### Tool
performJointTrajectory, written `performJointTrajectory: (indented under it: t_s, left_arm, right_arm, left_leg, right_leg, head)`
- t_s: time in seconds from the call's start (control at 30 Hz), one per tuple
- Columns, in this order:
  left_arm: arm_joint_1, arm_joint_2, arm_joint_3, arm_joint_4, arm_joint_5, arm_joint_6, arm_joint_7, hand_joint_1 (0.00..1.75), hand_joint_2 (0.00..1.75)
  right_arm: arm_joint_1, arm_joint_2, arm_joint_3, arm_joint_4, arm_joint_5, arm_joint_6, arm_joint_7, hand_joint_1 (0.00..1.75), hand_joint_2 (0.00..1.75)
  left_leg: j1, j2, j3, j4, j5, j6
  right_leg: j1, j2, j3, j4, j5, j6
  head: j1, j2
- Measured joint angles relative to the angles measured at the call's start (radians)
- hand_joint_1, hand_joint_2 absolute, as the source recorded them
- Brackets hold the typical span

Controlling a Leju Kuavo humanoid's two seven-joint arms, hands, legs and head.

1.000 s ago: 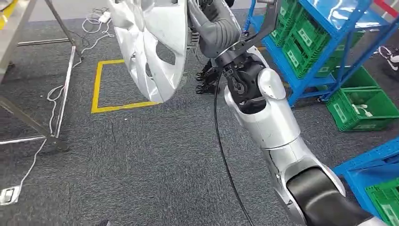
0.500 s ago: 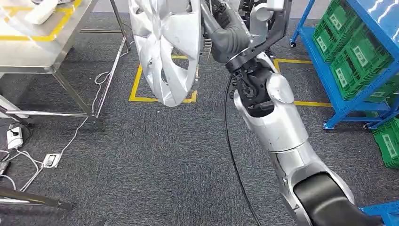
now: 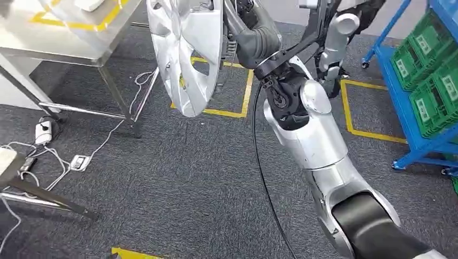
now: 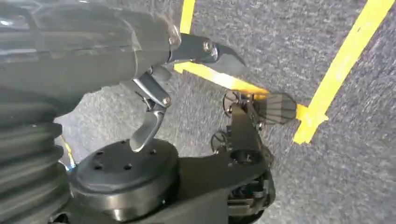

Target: Take the parts from the cabinet and place them on the table.

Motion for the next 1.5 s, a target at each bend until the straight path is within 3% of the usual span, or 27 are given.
performJointTrajectory:
  t_s: [0.07, 0.13, 0.2, 0.27, 0.3, 0.33, 0.43, 0.47, 0.5, 0.53, 0.6, 0.63, 0.7, 0.73, 0.77, 0.8, 0.87, 0.97, 1.03, 1.13, 1.2, 1.27, 1.3, 1.33, 1.37, 1.47, 1.5]
  left_arm:
    - [-0.005, 0.0, 0.0, 0.0, 0.0, 0.0, -0.006, 0.0, 1.75]
    - [-0.005, 0.0, 0.0, 0.0, 0.001, 0.0, -0.009, 0.0, 1.75]
    - [-0.004, -0.001, 0.0, 0.0, 0.002, 0.0, -0.009, 0.0, 1.75]
    - [-0.004, -0.003, 0.0, -0.001, 0.002, -0.001, -0.009, 0.0, 1.75]
    - [-0.004, -0.004, 0.0, -0.001, 0.002, -0.002, -0.01, 0.0, 1.75]
    - [-0.004, -0.005, 0.0, -0.001, 0.0, -0.003, -0.009, 0.0, 1.75]
    - [0.002, -0.002, -0.001, 0.001, -0.005, -0.014, -0.01, 0.0, 1.75]
    - [0.003, 0.003, -0.002, 0.001, -0.005, -0.018, -0.011, 0.0, 1.75]
    - [0.003, 0.003, -0.002, 0.001, -0.005, -0.019, -0.014, 0.0, 1.75]
    - [0.0, 0.005, -0.002, 0.001, -0.005, -0.018, -0.015, 0.0, 1.75]
    - [0.0, 0.005, -0.002, 0.001, -0.005, -0.018, -0.017, 0.0, 1.75]
    - [0.0, 0.005, -0.002, 0.001, -0.005, -0.018, -0.017, 0.0, 1.75]
    - [0.003, 0.005, -0.003, 0.001, -0.004, -0.018, -0.016, 0.0, 1.75]
    - [0.003, 0.006, -0.003, 0.001, -0.004, -0.018, -0.016, 0.0, 1.75]
    - [0.002, 0.006, -0.003, 0.001, -0.005, -0.017, -0.016, 0.0, 1.75]
    - [0.0, 0.005, -0.003, 0.001, -0.007, -0.017, -0.016, 0.0, 1.75]
    - [0.001, 0.006, -0.003, 0.001, -0.009, -0.016, -0.016, 0.0, 1.75]
    - [0.001, 0.008, -0.003, 0.001, -0.013, -0.019, -0.016, 0.0, 1.75]
    - [-0.002, 0.009, -0.003, 0.002, -0.013, -0.027, -0.017, 0.0, 1.75]
    - [-0.006, 0.009, -0.003, 0.005, -0.024, -0.043, -0.021, 0.0, 1.75]
    - [-0.006, 0.009, -0.003, 0.007, -0.035, -0.051, -0.019, 0.0, 1.75]
    - [-0.006, 0.009, -0.003, 0.007, -0.04, -0.045, -0.01, 0.0, 1.75]
    - [-0.006, 0.008, -0.004, 0.005, -0.041, -0.029, -0.007, 0.0, 1.75]
    - [-0.005, 0.008, -0.003, 0.0, -0.042, -0.016, -0.005, 0.0, 1.75]
    - [-0.004, 0.012, -0.004, -0.004, -0.045, -0.005, -0.004, 0.0, 1.75]
    - [0.002, 0.031, -0.004, -0.013, -0.049, 0.007, 0.006, 0.0, 1.75]
    - [0.006, 0.04, -0.004, -0.015, -0.048, 0.007, 0.006, 0.0, 1.75]
  right_arm:
    - [-0.001, -0.002, -0.004, 0.0, 0.001, -0.002, -0.001, 1.75, 1.75]
    - [0.0, -0.002, -0.006, 0.002, 0.001, -0.002, -0.001, 1.75, 1.75]
    - [0.0, -0.003, -0.006, 0.005, 0.002, -0.002, -0.002, 1.75, 1.75]
    - [-0.003, -0.003, -0.006, 0.004, 0.002, -0.002, -0.002, 1.75, 1.75]
    - [-0.005, -0.003, -0.007, 0.005, 0.002, -0.002, -0.002, 1.75, 1.75]
    - [-0.007, -0.003, -0.007, 0.005, 0.002, -0.002, -0.002, 1.75, 1.75]
    - [-0.008, -0.004, -0.007, 0.006, 0.001, 0.004, -0.004, 1.75, 1.75]
    - [-0.008, -0.003, -0.007, 0.006, -0.001, 0.005, -0.005, 1.75, 1.75]
    - [-0.008, 0.001, -0.006, 0.006, -0.001, 0.005, -0.005, 1.75, 1.75]
    - [-0.012, 0.001, -0.007, 0.006, -0.001, 0.005, -0.005, 1.75, 1.75]
    - [-0.012, 0.0, -0.007, 0.007, -0.001, 0.005, -0.005, 1.75, 1.75]
    - [-0.011, 0.0, -0.006, 0.009, -0.001, 0.005, -0.005, 1.75, 1.75]
    - [-0.007, 0.0, -0.007, 0.01, -0.001, 0.005, -0.005, 1.75, 1.75]
    - [-0.007, 0.0, -0.007, 0.011, -0.001, 0.004, -0.005, 1.75, 1.75]
    - [-0.008, 0.0, -0.007, 0.012, 0.0, 0.003, -0.005, 1.75, 1.75]
    - [-0.007, 0.0, -0.007, 0.011, 0.001, 0.002, -0.005, 1.75, 1.75]
    - [-0.011, 0.001, -0.006, 0.012, 0.004, 0.0, -0.005, 1.75, 1.75]
    - [-0.014, 0.0, -0.007, 0.012, 0.008, 0.001, -0.004, 1.75, 1.75]
    - [-0.016, 0.0, -0.007, 0.012, 0.008, 0.005, -0.003, 1.75, 1.75]
    - [-0.013, -0.005, -0.007, 0.015, 0.01, 0.007, -0.002, 1.75, 1.75]
    - [-0.008, -0.007, -0.007, 0.016, 0.011, 0.006, 0.002, 1.75, 1.75]
    - [-0.008, -0.009, -0.007, 0.014, 0.011, -0.002, 0.01, 1.75, 1.75]
    - [-0.009, -0.01, -0.008, 0.011, 0.012, -0.007, 0.011, 1.75, 1.75]
    - [-0.007, -0.01, -0.008, 0.008, 0.014, -0.007, 0.011, 1.75, 1.75]
    - [-0.007, -0.011, -0.009, 0.007, 0.018, -0.007, 0.01, 1.75, 1.75]
    - [-0.012, -0.01, -0.009, 0.005, 0.029, -0.007, 0.004, 1.75, 1.75]
    - [-0.016, -0.01, -0.009, 0.006, 0.032, -0.007, 0.0, 1.75, 1.75]
  left_leg:
    - [-0.003, -0.028, 0.0, 0.0, 0.001, 0.006]
    - [-0.01, -0.06, 0.001, 0.0, 0.001, 0.012]
    - [-0.014, -0.09, 0.004, 0.0, 0.002, 0.013]
    - [-0.016, -0.118, 0.007, 0.0, 0.003, 0.014]
    - [-0.014, -0.128, 0.005, -0.001, 0.005, 0.013]
    - [-0.012, -0.14, 0.0, 0.0, 0.008, 0.009]
    - [-0.007, -0.168, -0.006, -0.009, 0.02, -0.009]
    - [-0.01, -0.136, -0.009, -0.008, 0.013, -0.006]
    - [-0.02, -0.05, -0.019, 0.007, -0.007, -0.012]
    - [-0.015, -0.028, -0.044, 0.057, -0.043, -0.019]
    - [-0.003, -0.032, -0.111, 0.208, -0.107, -0.032]
    - [0.003, -0.036, -0.134, 0.255, -0.117, -0.04]
    - [0.013, -0.034, -0.115, 0.216, -0.074, -0.055]
    - [0.017, -0.021, -0.071, 0.139, -0.031, -0.063]
    - [0.022, 0.008, -0.019, 0.048, 0.01, -0.07]
    - [0.01, 0.07, 0.002, 0.005, -0.008, -0.079]
    - [0.007, 0.049, 0.001, 0.005, -0.005, -0.033]
    - [0.004, 0.014, -0.001, 0.005, -0.003, -0.013]
    - [0.004, -0.008, -0.001, 0.004, -0.001, -0.003]
    - [-0.003, -0.048, -0.001, 0.004, 0.001, 0.004]
    - [-0.01, -0.08, 0.0, 0.004, 0.003, 0.007]
    - [-0.014, -0.109, 0.001, 0.004, 0.006, 0.011]
    - [-0.009, -0.12, 0.0, 0.003, 0.007, 0.011]
    - [-0.013, -0.134, -0.003, 0.004, 0.01, 0.008]
    - [-0.006, -0.145, -0.006, 0.004, 0.013, 0.003]
    - [-0.004, -0.179, -0.013, -0.008, 0.027, -0.017]
    - [-0.014, -0.114, -0.018, 0.003, 0.011, -0.015]
  right_leg:
    - [0.0, 0.042, -0.069, 0.158, -0.078, -0.001]
    - [0.001, 0.049, -0.131, 0.274, -0.104, -0.009]
    - [0.009, 0.055, -0.113, 0.213, -0.04, -0.024]
    - [0.018, 0.082, -0.051, 0.048, 0.062, -0.044]
    - [0.022, 0.122, -0.028, -0.004, 0.072, -0.054]
    - [0.019, 0.123, -0.023, -0.018, 0.078, -0.054]
    - [0.025, 0.095, -0.012, -0.04, 0.075, -0.057]
    - [0.015, 0.079, -0.001, -0.067, 0.084, -0.054]
    - [0.016, 0.072, 0.004, -0.081, 0.091, -0.057]
    - [0.016, 0.062, 0.004, -0.085, 0.095, -0.058]
    - [0.013, 0.037, 0.003, -0.083, 0.094, -0.057]
    - [0.011, 0.025, 0.003, -0.083, 0.092, -0.055]
    - [0.005, 0.001, 0.003, -0.078, 0.087, -0.047]
    - [0.0, -0.01, 0.003, -0.073, 0.082, -0.04]
    - [-0.004, -0.019, 0.003, -0.062, 0.075, -0.029]
    - [-0.003, -0.025, 0.002, -0.056, 0.068, -0.019]
    - [0.007, -0.036, -0.001, -0.042, 0.06, -0.009]
    - [-0.001, -0.063, 0.006, -0.041, 0.051, 0.002]
    - [-0.008, 0.016, -0.025, 0.039, -0.011, 0.005]
    - [-0.002, 0.046, -0.129, 0.26, -0.098, -0.001]
    - [0.003, 0.051, -0.133, 0.247, -0.057, -0.016]
    - [0.015, 0.072, -0.073, 0.097, 0.038, -0.041]
    - [0.022, 0.11, -0.039, 0.015, 0.077, -0.055]
    - [0.021, 0.131, -0.02, -0.013, 0.07, -0.066]
    - [0.025, 0.124, -0.018, -0.026, 0.075, -0.059]
    - [0.023, 0.094, -0.007, -0.053, 0.079, -0.061]
    - [0.018, 0.076, 0.002, -0.073, 0.092, -0.051]
  head:
    - [0.015, 0.0]
    - [0.026, 0.0]
    - [0.028, 0.0]
    - [0.032, 0.0]
    - [0.032, 0.0]
    - [0.026, 0.0]
    - [0.035, 0.0]
    - [0.035, 0.0]
    - [0.025, 0.0]
    - [0.016, 0.0]
    - [0.005, 0.0]
    - [0.0, 0.0]
    - [-0.007, 0.0]
    - [-0.009, 0.0]
    - [-0.012, 0.0]
    - [-0.019, 0.0]
    - [-0.02, 0.0]
    - [-0.004, 0.0]
    - [0.007, 0.0]
    - [0.026, 0.0]
    - [0.032, 0.0]
    - [0.035, 0.0]
    - [0.036, 0.0]
    - [0.03, 0.0]
    - [0.031, 0.0]
    - [0.04, 0.0]
    - [0.039, 0.0]
